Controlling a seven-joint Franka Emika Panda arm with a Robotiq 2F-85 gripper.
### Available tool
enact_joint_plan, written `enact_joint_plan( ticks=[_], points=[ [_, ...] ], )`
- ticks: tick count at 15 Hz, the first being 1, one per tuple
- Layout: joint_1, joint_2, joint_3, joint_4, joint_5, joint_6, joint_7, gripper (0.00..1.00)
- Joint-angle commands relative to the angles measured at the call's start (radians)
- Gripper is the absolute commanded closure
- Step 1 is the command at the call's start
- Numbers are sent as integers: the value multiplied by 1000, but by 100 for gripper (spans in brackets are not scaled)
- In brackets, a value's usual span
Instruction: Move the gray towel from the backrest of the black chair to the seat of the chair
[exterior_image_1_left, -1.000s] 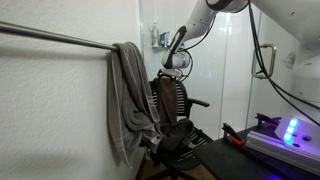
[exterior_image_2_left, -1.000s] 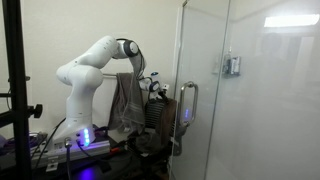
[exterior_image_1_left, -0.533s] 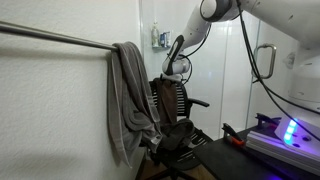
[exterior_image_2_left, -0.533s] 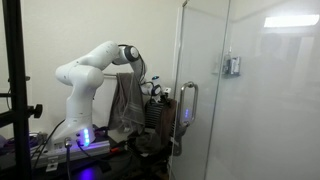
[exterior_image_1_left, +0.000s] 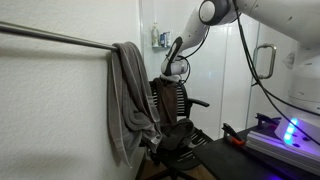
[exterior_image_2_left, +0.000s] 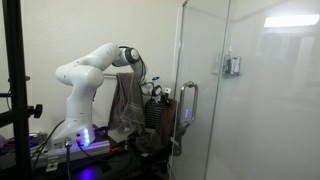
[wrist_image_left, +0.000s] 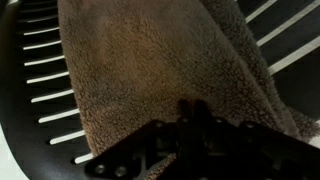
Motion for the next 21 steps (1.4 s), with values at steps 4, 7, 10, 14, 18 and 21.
enact_joint_plan(
  ticks=[4, 7, 10, 14, 18, 21],
  points=[
    [-46, -37, 70, 9, 37, -89, -12, 100],
    [-110, -130, 182, -48, 41, -135, -57, 100],
    [-158, -283, 274, -167, 44, -83, -120, 100],
    [-203, -474, 323, -295, 69, -54, -137, 100],
    [-87, -546, 111, -368, -37, -147, -12, 68],
    [17, -473, -57, -357, -198, -209, 101, 46]
  ],
)
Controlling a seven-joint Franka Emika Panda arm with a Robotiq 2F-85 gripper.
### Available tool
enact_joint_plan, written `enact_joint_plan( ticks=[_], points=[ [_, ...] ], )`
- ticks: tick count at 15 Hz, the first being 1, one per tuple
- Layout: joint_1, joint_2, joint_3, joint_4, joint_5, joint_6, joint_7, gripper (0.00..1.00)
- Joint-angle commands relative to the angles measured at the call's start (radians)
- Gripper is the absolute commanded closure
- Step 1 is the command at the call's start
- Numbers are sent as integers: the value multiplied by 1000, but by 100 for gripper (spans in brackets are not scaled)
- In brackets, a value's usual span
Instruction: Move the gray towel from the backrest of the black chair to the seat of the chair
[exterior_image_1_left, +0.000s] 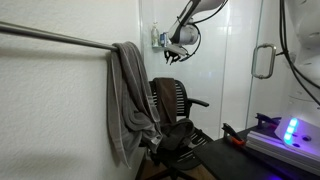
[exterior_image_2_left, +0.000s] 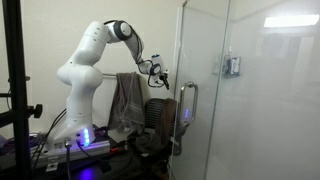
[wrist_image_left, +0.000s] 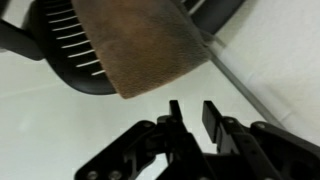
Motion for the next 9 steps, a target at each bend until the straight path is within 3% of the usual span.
enact_joint_plan(
  ticks=[1, 3, 6, 9],
  points=[
    [122, 78, -169, -5, -143, -98, 120, 38],
    [58, 107, -75, 18, -140, -164, 77, 24],
    [22, 155, 11, 58, -118, -182, 20, 5],
    [31, 206, 40, 102, -140, -85, -29, 0]
  ],
)
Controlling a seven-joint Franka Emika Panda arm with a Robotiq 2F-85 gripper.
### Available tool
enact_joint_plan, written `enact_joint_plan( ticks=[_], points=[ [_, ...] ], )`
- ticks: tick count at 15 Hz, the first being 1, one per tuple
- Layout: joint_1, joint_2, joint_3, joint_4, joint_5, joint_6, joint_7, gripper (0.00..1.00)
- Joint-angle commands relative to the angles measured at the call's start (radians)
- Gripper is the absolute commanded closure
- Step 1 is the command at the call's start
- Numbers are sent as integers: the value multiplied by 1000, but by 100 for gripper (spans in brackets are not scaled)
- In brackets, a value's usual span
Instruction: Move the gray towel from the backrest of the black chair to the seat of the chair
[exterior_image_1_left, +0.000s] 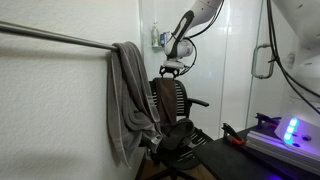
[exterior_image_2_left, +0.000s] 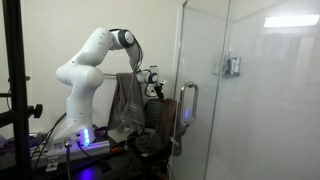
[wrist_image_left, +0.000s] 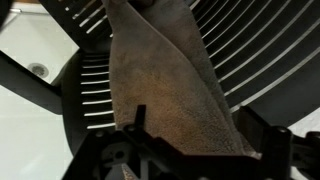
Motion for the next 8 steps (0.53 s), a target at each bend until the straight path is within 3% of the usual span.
enact_joint_plan(
  ticks=[1, 5, 7, 8],
  points=[
    [-16, 63, 35, 74, -25, 75, -76, 0],
    [48, 174, -45, 171, -56, 203, -86, 0],
    [99, 240, -121, 227, -40, 244, -53, 0],
    [63, 164, -61, 152, -10, 205, -97, 0]
  ],
)
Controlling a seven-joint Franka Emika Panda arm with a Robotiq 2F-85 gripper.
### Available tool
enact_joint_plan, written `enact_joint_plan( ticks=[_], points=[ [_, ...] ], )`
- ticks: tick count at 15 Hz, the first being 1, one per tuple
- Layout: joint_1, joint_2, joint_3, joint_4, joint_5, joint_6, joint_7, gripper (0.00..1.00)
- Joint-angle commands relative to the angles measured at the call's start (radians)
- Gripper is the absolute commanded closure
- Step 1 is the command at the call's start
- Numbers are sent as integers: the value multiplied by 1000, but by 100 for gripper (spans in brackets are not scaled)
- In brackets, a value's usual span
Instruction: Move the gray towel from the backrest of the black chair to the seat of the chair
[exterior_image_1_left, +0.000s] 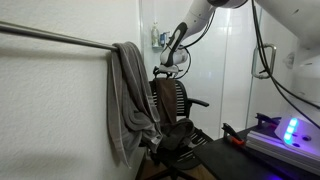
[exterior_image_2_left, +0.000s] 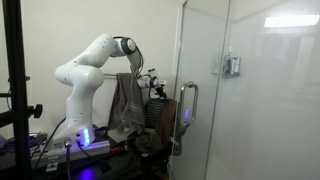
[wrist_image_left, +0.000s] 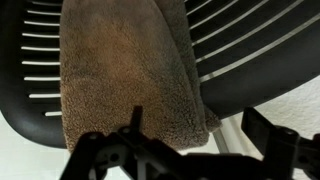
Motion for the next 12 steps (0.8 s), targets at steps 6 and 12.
enact_joint_plan(
  ticks=[6, 12],
  points=[
    [69, 138, -119, 117, 39, 1, 12, 0],
    [61, 259, -141, 238, 76, -26, 24, 0]
  ],
)
